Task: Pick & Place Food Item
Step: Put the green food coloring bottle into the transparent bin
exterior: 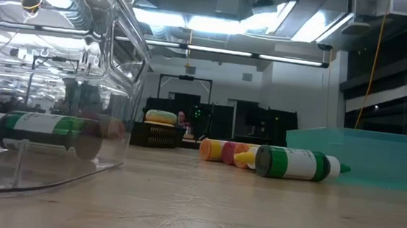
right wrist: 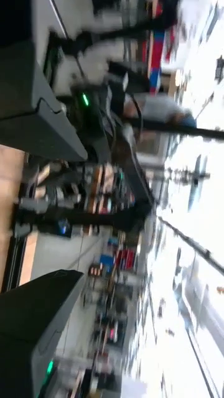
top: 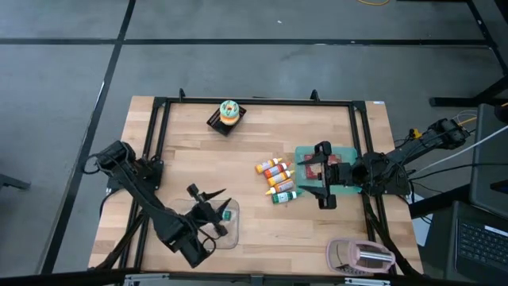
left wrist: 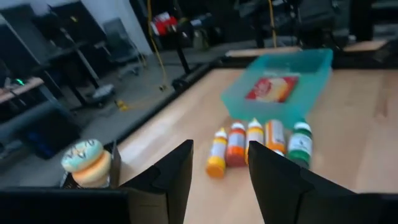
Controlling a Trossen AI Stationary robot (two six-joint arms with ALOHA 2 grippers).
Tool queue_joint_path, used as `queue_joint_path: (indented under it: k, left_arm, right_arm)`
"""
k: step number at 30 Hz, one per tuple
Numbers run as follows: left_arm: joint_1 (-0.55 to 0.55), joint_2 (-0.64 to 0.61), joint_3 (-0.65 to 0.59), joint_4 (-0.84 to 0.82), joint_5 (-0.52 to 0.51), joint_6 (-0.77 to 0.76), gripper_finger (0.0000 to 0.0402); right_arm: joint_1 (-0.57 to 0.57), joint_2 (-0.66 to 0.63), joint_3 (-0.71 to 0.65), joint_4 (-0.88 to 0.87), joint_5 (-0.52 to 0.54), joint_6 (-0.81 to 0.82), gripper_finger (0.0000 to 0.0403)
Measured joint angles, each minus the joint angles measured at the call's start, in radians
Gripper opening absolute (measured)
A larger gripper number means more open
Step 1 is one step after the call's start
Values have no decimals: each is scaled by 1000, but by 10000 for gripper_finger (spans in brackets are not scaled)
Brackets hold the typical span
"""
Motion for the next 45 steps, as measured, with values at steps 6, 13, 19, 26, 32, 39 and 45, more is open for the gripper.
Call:
queue_joint_path:
  k: [6, 13, 19, 26, 32, 39, 45]
  left_arm:
    - [16, 33, 0, 0, -35, -11, 144]
    - [-2, 32, -1, 41, -9, 84, 125]
    - [-1, 14, -3, 469, 192, 571, 82]
    - [28, 13, -2, 1088, 531, 1253, 68]
    - [119, 13, -2, 1180, 681, 1411, 88]
    - [241, 13, -58, 1264, 864, 1438, 111]
    - [272, 13, -74, 1270, 855, 1479, 115]
  right_arm:
    - [-1, 13, 0, 16, 169, 4, 295]
    - [-41, 91, 0, 119, 238, 26, 295]
    - [-66, 144, 25, 136, 228, 27, 295]
    - [-70, 181, 131, -86, 233, 29, 295]
    - [-70, 190, 214, -437, 489, 145, 295]
    - [-84, 193, 228, -812, 523, 438, 295]
    - [-122, 258, 208, -930, 414, 583, 295]
